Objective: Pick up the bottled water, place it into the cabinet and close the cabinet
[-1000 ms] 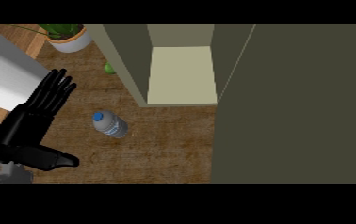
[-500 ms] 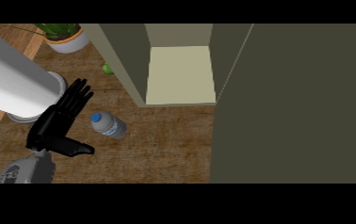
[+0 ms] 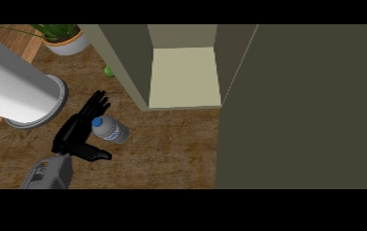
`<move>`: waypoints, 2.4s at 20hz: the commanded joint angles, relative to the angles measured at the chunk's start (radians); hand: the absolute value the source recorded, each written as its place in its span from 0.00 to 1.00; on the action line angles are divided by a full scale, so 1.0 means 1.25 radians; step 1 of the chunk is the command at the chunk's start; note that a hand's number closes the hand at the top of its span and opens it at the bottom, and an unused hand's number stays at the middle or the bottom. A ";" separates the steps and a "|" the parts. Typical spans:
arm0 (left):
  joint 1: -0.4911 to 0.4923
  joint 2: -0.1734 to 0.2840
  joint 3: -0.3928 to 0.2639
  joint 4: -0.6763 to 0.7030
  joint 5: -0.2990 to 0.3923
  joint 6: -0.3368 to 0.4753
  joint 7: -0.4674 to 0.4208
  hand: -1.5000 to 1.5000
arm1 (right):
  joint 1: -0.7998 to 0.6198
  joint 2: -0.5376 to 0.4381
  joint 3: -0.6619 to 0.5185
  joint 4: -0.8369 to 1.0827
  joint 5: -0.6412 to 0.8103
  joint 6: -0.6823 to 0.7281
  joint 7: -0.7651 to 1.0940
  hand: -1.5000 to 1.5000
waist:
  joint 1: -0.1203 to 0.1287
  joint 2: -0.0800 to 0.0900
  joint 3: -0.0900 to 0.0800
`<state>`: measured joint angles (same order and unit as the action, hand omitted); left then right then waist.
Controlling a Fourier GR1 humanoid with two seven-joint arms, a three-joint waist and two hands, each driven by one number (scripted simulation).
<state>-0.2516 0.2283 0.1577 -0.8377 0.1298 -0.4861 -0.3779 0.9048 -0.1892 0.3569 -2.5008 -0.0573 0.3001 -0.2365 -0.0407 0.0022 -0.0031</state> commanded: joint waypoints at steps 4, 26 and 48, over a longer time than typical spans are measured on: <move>-0.049 -0.021 -0.020 0.206 -0.075 -0.014 -0.181 0.00 | 0.055 -0.030 0.022 -0.149 0.004 0.001 0.018 0.00 | -0.003 0.003 -0.001; -0.023 -0.120 -0.036 0.379 -0.193 0.354 -0.581 1.00 | 0.105 -0.057 0.039 -0.073 0.040 -0.031 -0.087 0.00 | 0.017 0.000 0.000; -0.089 -0.182 -0.364 0.017 0.100 0.525 -0.222 1.00 | 0.154 -0.099 0.027 -0.080 0.015 -0.040 -0.133 0.00 | 0.011 -0.008 0.002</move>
<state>-0.3549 0.0035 -0.1771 -0.7247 0.1748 0.0619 -0.7572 1.0469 -0.2998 0.3832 -2.4952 -0.0361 0.2492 -0.4203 -0.0196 -0.0072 0.0002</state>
